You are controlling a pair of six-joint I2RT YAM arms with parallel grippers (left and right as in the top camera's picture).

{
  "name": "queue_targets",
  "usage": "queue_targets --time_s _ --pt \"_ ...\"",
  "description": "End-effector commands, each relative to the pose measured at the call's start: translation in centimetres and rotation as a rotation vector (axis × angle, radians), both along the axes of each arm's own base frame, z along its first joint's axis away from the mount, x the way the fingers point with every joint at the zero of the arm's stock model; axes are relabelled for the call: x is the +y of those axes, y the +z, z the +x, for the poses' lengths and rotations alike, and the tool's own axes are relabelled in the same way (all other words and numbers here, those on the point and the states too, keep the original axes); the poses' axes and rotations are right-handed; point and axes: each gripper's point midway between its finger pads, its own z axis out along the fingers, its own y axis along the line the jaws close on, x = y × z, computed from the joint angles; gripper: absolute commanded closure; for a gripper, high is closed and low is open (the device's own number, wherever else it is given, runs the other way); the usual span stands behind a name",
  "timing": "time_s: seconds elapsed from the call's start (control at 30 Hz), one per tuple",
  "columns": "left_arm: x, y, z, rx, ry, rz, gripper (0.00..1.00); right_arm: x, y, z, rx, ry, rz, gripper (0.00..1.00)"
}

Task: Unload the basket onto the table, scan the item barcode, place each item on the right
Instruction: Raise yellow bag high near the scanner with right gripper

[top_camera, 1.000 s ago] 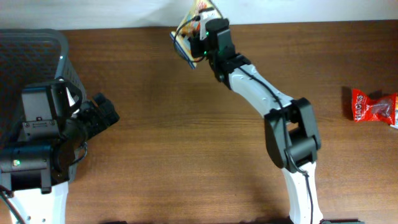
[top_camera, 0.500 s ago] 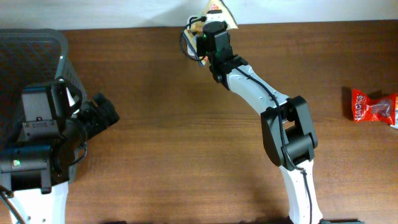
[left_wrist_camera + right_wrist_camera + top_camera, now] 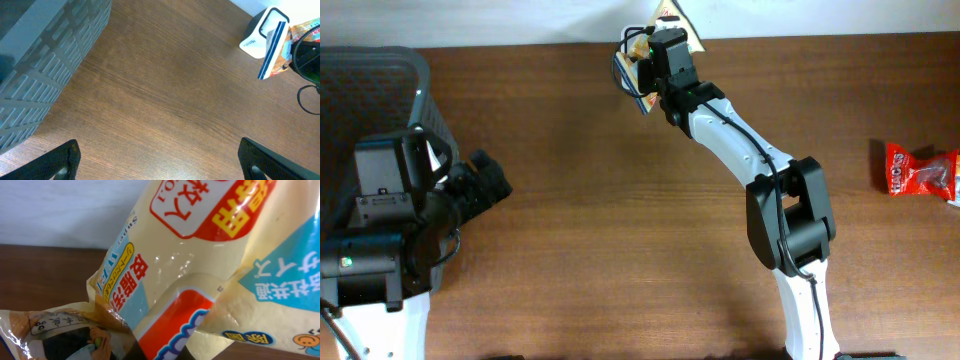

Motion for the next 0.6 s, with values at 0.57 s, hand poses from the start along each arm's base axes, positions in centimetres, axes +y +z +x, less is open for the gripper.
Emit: queue_targets --time_s 0.57 --pt "0.3 0.7 -0.1 -0.023 0.018 0.005 0.01 -0.4 4.0 4.5 -0.221 -0.127 0.322 0.96"
